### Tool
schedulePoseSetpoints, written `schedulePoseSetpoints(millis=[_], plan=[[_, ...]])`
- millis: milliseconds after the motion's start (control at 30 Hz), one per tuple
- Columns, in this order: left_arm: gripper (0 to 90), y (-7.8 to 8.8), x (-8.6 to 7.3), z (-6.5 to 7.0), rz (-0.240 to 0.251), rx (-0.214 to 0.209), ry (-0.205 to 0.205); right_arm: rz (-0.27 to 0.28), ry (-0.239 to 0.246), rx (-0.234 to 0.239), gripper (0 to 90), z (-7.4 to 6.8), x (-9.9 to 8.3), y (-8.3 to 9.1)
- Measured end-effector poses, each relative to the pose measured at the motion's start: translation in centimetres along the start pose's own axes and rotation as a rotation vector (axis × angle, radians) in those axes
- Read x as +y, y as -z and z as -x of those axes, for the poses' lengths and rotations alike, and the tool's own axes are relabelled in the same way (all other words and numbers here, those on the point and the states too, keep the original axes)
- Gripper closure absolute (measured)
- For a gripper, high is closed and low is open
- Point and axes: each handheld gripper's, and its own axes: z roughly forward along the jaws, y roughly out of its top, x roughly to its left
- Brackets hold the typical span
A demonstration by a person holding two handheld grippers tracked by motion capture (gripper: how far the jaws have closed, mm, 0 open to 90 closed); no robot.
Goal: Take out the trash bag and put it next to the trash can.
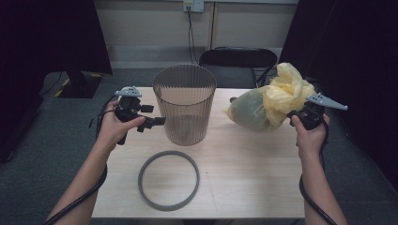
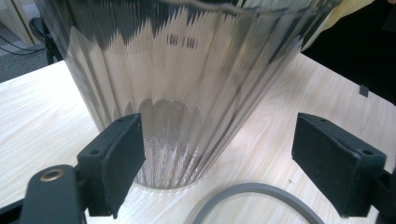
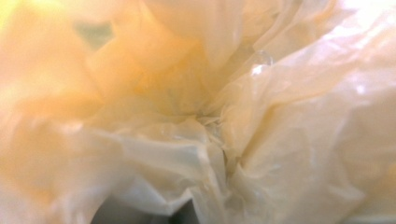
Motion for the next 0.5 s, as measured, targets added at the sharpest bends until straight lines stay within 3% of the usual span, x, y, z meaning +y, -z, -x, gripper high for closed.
schedulePoseSetpoints(millis=[500], plan=[[17.0, -0.6, -2.4, -0.9, -0.03, -0.001, 0.025, -0.082, 0.001, 0.021, 89.0, -0.4, -4.0, -1.9]])
